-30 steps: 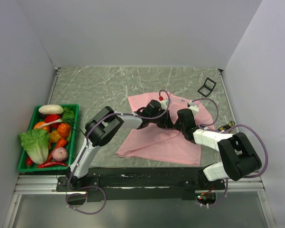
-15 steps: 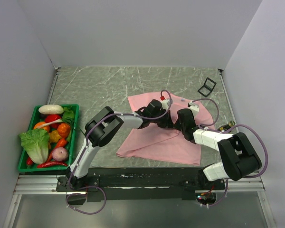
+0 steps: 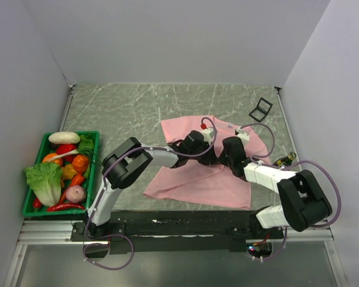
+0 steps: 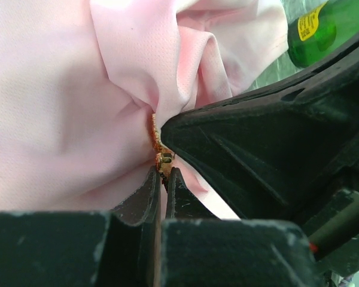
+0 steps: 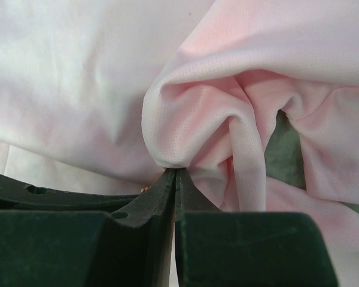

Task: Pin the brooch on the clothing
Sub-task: Close the brooch on the flattened clothing.

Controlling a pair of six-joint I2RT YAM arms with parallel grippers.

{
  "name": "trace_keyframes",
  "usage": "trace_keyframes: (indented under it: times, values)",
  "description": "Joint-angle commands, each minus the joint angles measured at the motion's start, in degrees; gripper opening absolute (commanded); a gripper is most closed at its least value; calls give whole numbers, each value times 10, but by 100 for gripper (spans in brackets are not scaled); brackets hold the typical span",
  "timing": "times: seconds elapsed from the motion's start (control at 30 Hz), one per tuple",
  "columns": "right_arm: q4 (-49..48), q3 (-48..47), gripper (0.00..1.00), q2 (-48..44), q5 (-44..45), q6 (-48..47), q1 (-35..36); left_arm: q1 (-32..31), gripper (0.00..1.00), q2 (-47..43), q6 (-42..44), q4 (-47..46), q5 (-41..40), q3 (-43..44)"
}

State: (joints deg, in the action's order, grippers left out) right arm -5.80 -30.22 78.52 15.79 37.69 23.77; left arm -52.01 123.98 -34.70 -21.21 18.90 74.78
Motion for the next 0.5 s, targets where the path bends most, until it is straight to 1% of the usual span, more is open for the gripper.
trace_keyframes:
  times: [0.0,0.07,0.2,0.33,0.47]
  values:
    - [11,1,8,-19,-11,12,3,-74,1,-71,-25,-73,159,-7]
    - [22,7,8,-45,-6,10,3,-67,1,-74,-36,-78,151,-22]
    - [34,15,9,-79,2,8,3,-51,1,-81,-28,-68,136,-43]
    - [40,19,9,-94,5,9,3,-46,1,-80,-20,-52,133,-36]
    - [39,24,9,-99,2,6,1,-42,1,-77,-23,-60,134,-32]
